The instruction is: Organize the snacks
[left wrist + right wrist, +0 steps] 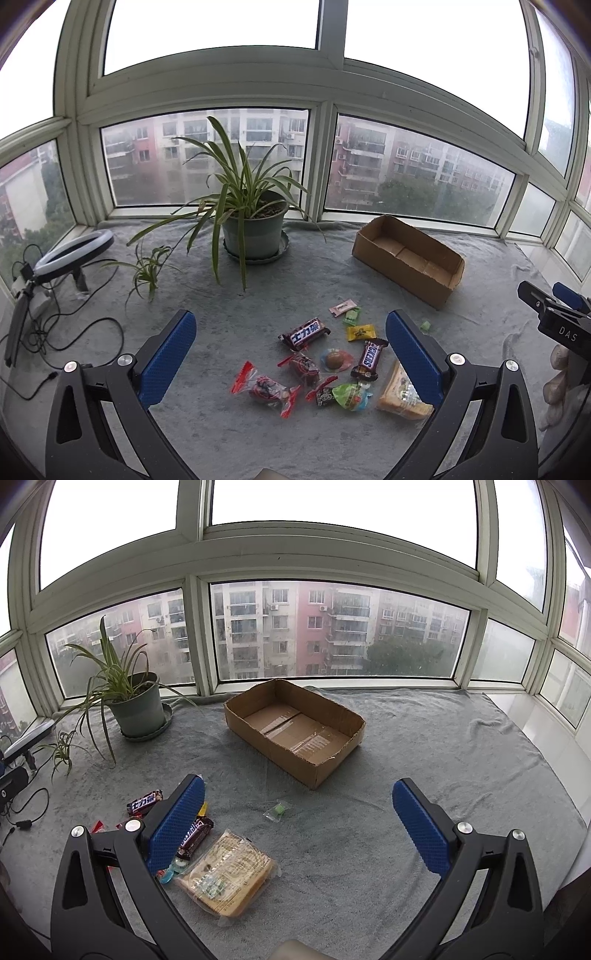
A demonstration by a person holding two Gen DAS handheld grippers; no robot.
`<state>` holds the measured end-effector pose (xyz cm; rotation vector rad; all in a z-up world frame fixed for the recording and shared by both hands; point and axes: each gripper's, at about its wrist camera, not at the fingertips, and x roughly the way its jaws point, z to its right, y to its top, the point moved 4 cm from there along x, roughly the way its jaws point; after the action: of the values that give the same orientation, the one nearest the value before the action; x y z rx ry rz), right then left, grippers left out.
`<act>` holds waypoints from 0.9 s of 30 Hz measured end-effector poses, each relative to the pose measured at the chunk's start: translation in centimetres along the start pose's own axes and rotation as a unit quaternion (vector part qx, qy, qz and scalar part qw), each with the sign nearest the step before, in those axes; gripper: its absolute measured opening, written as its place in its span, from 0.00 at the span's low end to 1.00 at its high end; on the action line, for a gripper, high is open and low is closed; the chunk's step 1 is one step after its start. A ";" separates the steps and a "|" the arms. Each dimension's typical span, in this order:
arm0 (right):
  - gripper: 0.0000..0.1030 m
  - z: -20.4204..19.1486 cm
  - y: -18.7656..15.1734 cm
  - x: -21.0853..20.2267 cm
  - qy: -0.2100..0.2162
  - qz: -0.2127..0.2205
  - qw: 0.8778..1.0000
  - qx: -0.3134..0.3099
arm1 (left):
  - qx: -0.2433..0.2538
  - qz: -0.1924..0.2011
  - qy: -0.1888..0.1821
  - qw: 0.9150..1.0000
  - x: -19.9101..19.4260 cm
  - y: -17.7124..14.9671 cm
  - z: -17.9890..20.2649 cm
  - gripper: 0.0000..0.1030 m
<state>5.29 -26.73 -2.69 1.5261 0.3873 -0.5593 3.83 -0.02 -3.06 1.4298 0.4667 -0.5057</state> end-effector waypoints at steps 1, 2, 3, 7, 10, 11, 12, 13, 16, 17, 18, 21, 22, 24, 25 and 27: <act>1.00 0.1 0.0 0.0 0.001 -0.001 1.000 0.001 | 0.000 0.000 0.000 1.000 0.0 0.0 0.0 0.99; 1.00 0.1 0.0 0.1 0.001 -0.001 1.000 0.001 | 0.001 0.000 -0.001 1.000 0.0 0.0 0.1 0.99; 1.00 0.1 0.0 0.1 0.000 0.000 1.000 0.000 | 0.001 0.000 0.000 1.000 0.0 0.0 0.1 0.99; 1.00 -0.6 -0.4 0.1 0.000 0.002 1.000 -0.003 | 0.000 -0.001 -0.001 1.000 0.0 0.0 0.1 0.99; 1.00 -0.6 -0.5 0.1 0.000 0.001 1.000 -0.003 | 0.000 -0.002 -0.001 1.000 0.0 0.0 0.1 0.99; 1.00 -0.6 -0.5 0.1 0.000 0.002 1.000 -0.003 | 0.001 -0.003 -0.001 1.000 0.1 0.0 0.1 0.99; 1.00 -0.6 -0.5 0.1 0.000 0.002 1.000 -0.003 | 0.001 -0.003 -0.001 1.000 0.1 0.0 0.1 0.99; 1.00 -0.6 -0.4 0.2 0.000 0.002 1.000 -0.003 | 0.001 -0.004 -0.001 1.000 0.1 0.0 0.1 0.99; 1.00 -0.6 -0.4 0.2 -0.001 0.001 1.000 -0.003 | 0.001 -0.004 -0.001 1.000 0.2 0.0 0.1 0.99; 1.00 -0.6 -0.4 0.2 -0.001 0.001 1.000 -0.003 | 0.001 -0.005 -0.002 1.000 0.2 0.0 0.1 0.99; 1.00 -0.6 -0.6 0.2 0.000 0.000 1.000 -0.003 | 0.002 -0.005 -0.002 1.000 0.2 0.0 0.1 0.99; 1.00 -0.7 -0.9 0.2 -0.001 -0.001 1.000 -0.003 | 0.003 -0.006 -0.003 1.000 0.4 -0.1 0.2 0.99; 1.00 -0.7 -1.0 0.2 0.000 -0.001 1.000 -0.003 | 0.003 -0.006 -0.003 1.000 0.4 -0.1 0.1 0.99; 1.00 -0.7 -1.0 0.3 -0.001 -0.001 1.000 -0.003 | 0.004 -0.007 -0.004 1.000 0.4 -0.1 0.2 0.99; 1.00 -0.7 -0.8 0.3 -0.001 -0.001 1.000 -0.003 | 0.004 -0.007 -0.004 1.000 0.4 -0.1 0.2 0.99; 1.00 -0.7 -0.9 0.3 -0.001 -0.001 1.000 -0.003 | 0.005 -0.008 -0.005 1.000 0.5 -0.1 0.3 0.99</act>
<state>5.12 -26.06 -3.62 1.5198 0.3900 -0.5609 4.18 -0.35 -3.41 1.4327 0.4684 -0.5292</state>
